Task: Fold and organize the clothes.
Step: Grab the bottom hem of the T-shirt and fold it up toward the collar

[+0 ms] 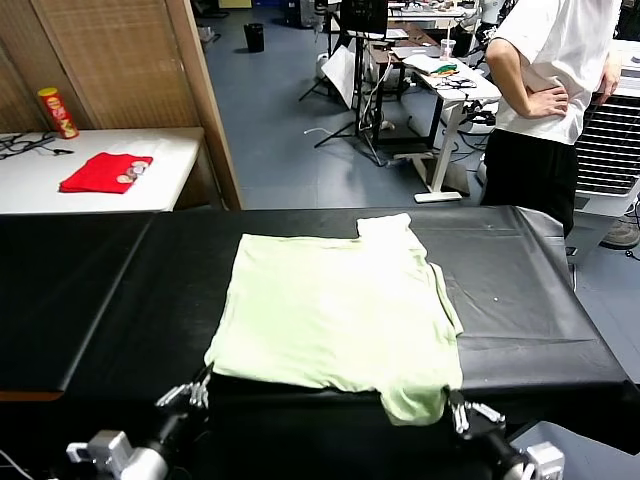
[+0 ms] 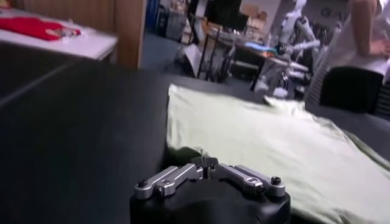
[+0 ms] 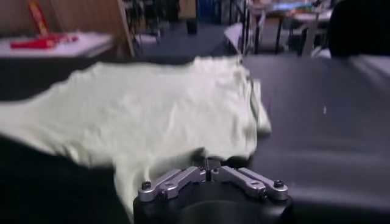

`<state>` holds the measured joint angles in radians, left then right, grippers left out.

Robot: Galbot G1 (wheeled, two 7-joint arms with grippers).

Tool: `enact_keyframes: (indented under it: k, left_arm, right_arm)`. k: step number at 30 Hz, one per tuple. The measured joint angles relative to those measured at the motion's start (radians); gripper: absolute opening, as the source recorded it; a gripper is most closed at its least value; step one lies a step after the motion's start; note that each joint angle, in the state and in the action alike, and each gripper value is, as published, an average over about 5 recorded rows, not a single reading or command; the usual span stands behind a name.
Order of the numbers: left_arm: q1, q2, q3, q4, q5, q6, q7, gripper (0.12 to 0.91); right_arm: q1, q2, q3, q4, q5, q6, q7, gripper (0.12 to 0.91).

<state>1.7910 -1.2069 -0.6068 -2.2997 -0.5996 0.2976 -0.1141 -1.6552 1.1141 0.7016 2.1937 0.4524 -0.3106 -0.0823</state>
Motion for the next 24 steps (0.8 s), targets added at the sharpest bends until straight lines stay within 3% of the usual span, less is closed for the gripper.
enact_keyframes:
  k: [12, 19, 22, 24]
  left_arm:
    - [-0.239, -0.039, 0.06, 0.136, 0.101, -0.015, -0.021, 0.127]
    - [-0.331, -0.027, 0.094, 0.255, 0.171, -0.044, -0.002, 0.127]
    - [-0.366, -0.022, 0.11, 0.308, 0.188, -0.044, 0.004, 0.152]
    - [-0.389, -0.022, 0.12, 0.341, 0.197, -0.042, 0.006, 0.223]
  right_arm:
    - [0.372, -0.026, -0.143, -0.319, -0.023, 0.029, 0.022, 0.121]
    - [0.496, -0.006, -0.22, -0.466, -0.032, 0.026, -0.01, 0.13]
    - [0.506, -0.004, -0.228, -0.483, -0.032, 0.013, -0.029, 0.224]
    - [0.495, -0.008, -0.225, -0.472, -0.032, 0.0, -0.036, 0.338]
